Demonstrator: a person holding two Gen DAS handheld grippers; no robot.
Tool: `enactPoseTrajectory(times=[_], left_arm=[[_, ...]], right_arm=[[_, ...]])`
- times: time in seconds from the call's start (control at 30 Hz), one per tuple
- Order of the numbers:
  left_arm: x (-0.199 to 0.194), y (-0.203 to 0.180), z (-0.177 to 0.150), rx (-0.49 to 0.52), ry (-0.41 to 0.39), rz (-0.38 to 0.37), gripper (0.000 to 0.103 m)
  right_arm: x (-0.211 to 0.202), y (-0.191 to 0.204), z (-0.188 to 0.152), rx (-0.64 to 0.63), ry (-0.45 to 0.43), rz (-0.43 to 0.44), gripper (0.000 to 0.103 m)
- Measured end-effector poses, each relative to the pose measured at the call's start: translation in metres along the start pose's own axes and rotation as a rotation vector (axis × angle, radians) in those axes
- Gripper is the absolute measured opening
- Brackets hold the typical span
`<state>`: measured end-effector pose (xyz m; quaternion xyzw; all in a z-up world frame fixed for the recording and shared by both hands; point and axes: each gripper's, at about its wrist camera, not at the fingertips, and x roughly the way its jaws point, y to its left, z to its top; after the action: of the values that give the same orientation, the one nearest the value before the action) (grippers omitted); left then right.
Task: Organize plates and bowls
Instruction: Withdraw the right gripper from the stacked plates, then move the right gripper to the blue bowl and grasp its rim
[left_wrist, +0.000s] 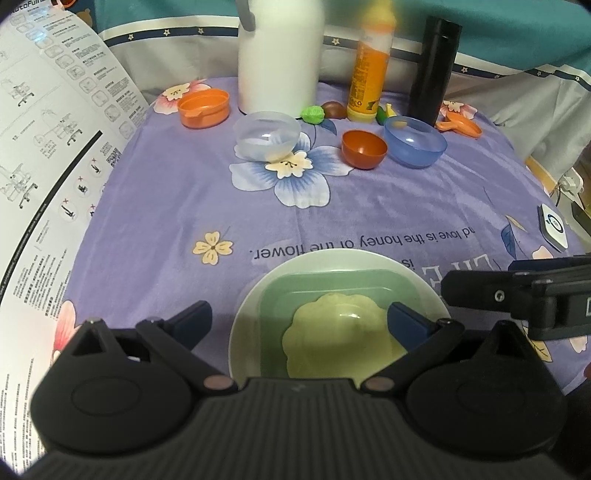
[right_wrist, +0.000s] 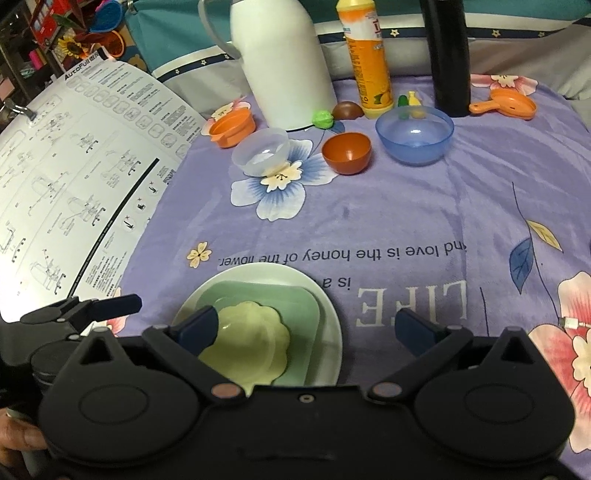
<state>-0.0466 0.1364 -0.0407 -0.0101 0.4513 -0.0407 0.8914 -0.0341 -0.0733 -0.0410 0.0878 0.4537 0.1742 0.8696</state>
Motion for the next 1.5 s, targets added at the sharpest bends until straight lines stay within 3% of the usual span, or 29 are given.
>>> enactPoseTrajectory(times=[0.4, 0.67, 1.03, 1.43, 1.5], left_arm=[[0.017, -0.004, 0.013, 0.013, 0.009, 0.002, 0.103], [0.042, -0.018, 0.044, 0.050, -0.021, 0.011, 0.103], [0.083, -0.055, 0.128, 0.100, -0.140, -0.009, 0.103], [0.157, -0.104, 0.195, 0.175, -0.155, 0.001, 0.103], [0.169, -0.110, 0.200, 0.194, -0.146, 0.002, 0.103]], right_arm=[[0.013, -0.013, 0.003, 0.052, 0.016, -0.012, 0.103], [0.021, -0.044, 0.021, 0.113, -0.002, -0.050, 0.103], [0.035, -0.110, 0.089, 0.215, -0.080, -0.124, 0.103], [0.074, -0.173, 0.154, 0.340, -0.093, -0.135, 0.103], [0.084, -0.180, 0.161, 0.364, -0.092, -0.132, 0.093]])
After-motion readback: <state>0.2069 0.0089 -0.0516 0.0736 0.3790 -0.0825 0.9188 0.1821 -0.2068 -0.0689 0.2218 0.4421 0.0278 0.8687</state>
